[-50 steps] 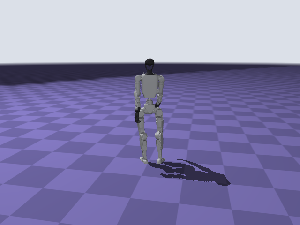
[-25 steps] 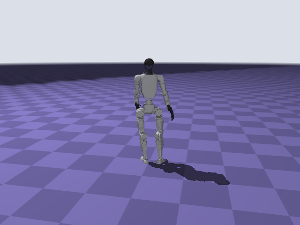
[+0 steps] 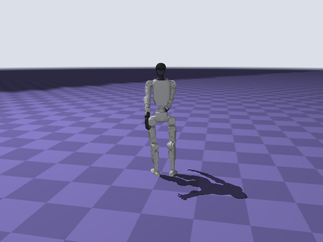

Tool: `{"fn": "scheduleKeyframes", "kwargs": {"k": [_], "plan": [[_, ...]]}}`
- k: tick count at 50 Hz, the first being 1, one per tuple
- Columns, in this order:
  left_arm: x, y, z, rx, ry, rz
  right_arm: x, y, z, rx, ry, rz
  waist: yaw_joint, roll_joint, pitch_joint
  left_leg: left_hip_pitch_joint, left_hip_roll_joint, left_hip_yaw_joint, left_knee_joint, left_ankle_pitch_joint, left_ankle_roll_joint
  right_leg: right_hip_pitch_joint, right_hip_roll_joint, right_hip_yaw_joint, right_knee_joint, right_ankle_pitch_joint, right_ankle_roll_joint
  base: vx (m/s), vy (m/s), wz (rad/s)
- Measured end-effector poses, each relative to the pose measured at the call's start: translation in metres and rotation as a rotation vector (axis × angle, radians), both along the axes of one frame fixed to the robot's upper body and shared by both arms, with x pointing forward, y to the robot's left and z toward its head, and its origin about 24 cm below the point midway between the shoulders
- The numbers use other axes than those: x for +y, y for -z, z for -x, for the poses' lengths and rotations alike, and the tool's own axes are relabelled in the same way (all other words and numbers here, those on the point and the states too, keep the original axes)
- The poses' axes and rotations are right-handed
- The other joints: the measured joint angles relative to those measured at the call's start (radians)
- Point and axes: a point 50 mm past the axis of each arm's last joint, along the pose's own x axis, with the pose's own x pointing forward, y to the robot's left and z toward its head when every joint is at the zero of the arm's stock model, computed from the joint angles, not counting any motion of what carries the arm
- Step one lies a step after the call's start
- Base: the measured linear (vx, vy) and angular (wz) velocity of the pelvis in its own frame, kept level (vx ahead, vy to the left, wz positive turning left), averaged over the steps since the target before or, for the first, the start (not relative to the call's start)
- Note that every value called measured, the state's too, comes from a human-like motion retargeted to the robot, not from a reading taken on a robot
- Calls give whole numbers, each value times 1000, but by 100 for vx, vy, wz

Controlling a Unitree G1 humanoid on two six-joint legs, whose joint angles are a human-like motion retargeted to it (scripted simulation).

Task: In place motions

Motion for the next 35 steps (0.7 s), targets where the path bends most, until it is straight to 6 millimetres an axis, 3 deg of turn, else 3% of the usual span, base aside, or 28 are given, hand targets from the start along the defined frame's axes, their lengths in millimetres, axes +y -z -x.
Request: {"fn": "scheduleKeyframes", "kwargs": {"k": [2, 4, 6, 9, 12, 14, 17, 20, 23, 25, 27, 31, 35], "plan": [[7, 20, -36, -86, 86, 38, -23, 30, 38, 152, 62, 94, 0, -4, -3, -1, -5, -7, 2, 2, 2, 9, -1, -14, -4, 2, -2, 2, 1, 22], [10, 41, -86, -200, 179, 82, -50, 57, 90, 355, 147, 187, 1, -9, -5, -4, -11, -18, 3, 6, 4, 20, -1, -33, -11, 4, -4, 2, 1, 31], [9, 59, -147, -339, 273, 138, -78, 75, 152, 583, 259, 279, 4, -16, -8, -9, -17, -30, 4, 12, 6, 32, -1, -55, -18, 6, -5, 2, 1, 36], [-3, 69, -248, -589, 410, 254, -111, 80, 250, 895, 488, 399, 5, -26, -11, -20, -26, -51, 6, 21, 8, 44, -4, -86, -26, 12, -3, 0, 0, 39], [-29, 56, -343, -862, 551, 379, -126, 66, 338, 1138, 751, 480, 2, -32, -15, -33, -31, -63, 9, 27, 9, 49, -7, -106, -30, 19, -2, 0, 0, 16], [-43, 38, -396, -1043, 647, 426, -131, 53, 383, 1236, 916, 504, 0, -31, -20, -39, -31, -63, 10, 29, 11, 46, -9, -110, -31, 22, -4, 2, 0, -11], [-57, 2, -458, -1285, 766, 434, -138, 34, 428, 1296, 1118, 522, -4, -26, -25, -44, -28, -59, 11, 28, 13, 37, -10, -103, -29, 28, -8, 3, 1, -37], [-62, -28, -495, -1457, 827, 400, -144, 18, 456, 1321, 1247, 559, -7, -18, -24, -42, -23, -49, 12, 25, 16, 29, -10, -91, -26, 32, -13, 0, 1, -44], [-67, -37, -504, -1520, 785, 394, -147, 11, 465, 1329, 1316, 631, 0, -11, -23, -38, -19, -35, 11, 21, 16, 22, -10, -81, -24, 34, -17, -1, 2, -36], [-70, -31, -495, -1506, 725, 422, -146, 13, 460, 1324, 1320, 669, 5, -6, -27, -36, -18, -29, 10, 18, 17, 18, -10, -77, -24, 33, -19, 0, 1, -12], [-70, -13, -474, -1426, 663, 459, -141, 24, 443, 1299, 1265, 634, 8, -2, -32, -36, -19, -29, 10, 17, 18, 17, -10, -75, -24, 33, -18, 0, 0, 0], [-60, 34, -401, -1134, 574, 461, -128, 54, 382, 1219, 1025, 491, 8, 1, -40, -33, -24, -34, 6, 14, 18, 20, -9, -74, -23, 28, -11, 1, 1, 21], [-31, 67, -291, -735, 536, 386, -111, 78, 284, 1012, 667, 379, 8, 5, -44, -22, -25, -36, 3, 8, 17, 23, -7, -68, -21, 22, -5, 0, 0, 11]]}}
